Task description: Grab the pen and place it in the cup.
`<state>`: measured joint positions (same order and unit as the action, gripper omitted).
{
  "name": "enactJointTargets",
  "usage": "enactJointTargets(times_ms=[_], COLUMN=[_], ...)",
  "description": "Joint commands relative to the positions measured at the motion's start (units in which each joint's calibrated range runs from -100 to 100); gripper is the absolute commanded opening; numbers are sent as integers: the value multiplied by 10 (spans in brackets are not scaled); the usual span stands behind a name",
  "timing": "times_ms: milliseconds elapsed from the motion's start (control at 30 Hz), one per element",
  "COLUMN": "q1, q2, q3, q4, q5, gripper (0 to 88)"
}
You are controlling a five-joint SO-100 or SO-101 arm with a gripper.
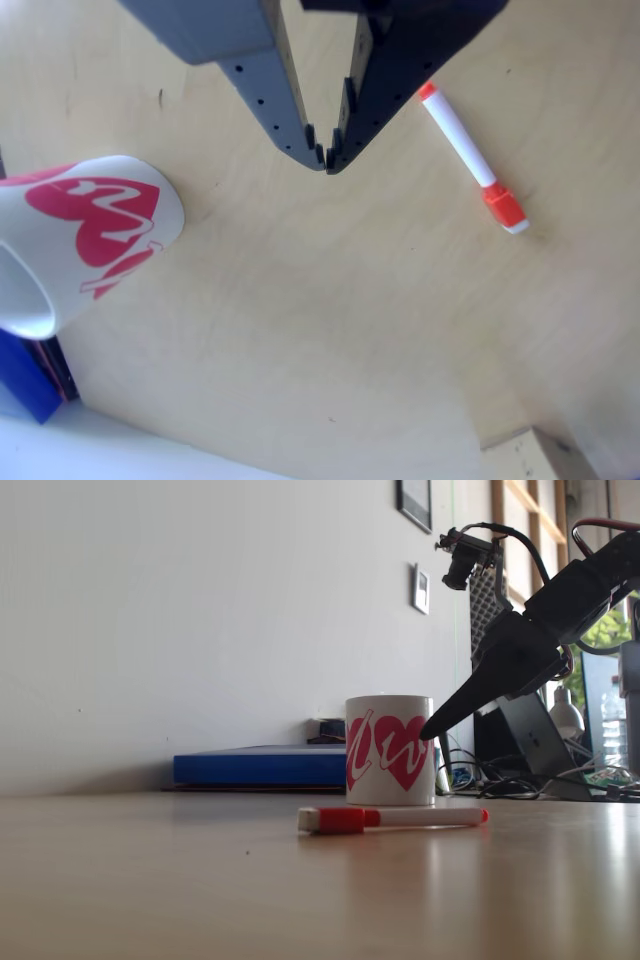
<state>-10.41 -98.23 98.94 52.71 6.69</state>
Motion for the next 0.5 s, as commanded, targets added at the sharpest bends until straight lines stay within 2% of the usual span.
enactJointTargets(times_ms=[0, 233, 300, 467], q1=[-4, 4, 4, -4], q2=[-8, -8, -8, -8], q3=[5, 5, 5, 2], q4=[-5, 1, 2, 23], q5=[35, 24, 17, 31], gripper=[30, 286, 313, 316])
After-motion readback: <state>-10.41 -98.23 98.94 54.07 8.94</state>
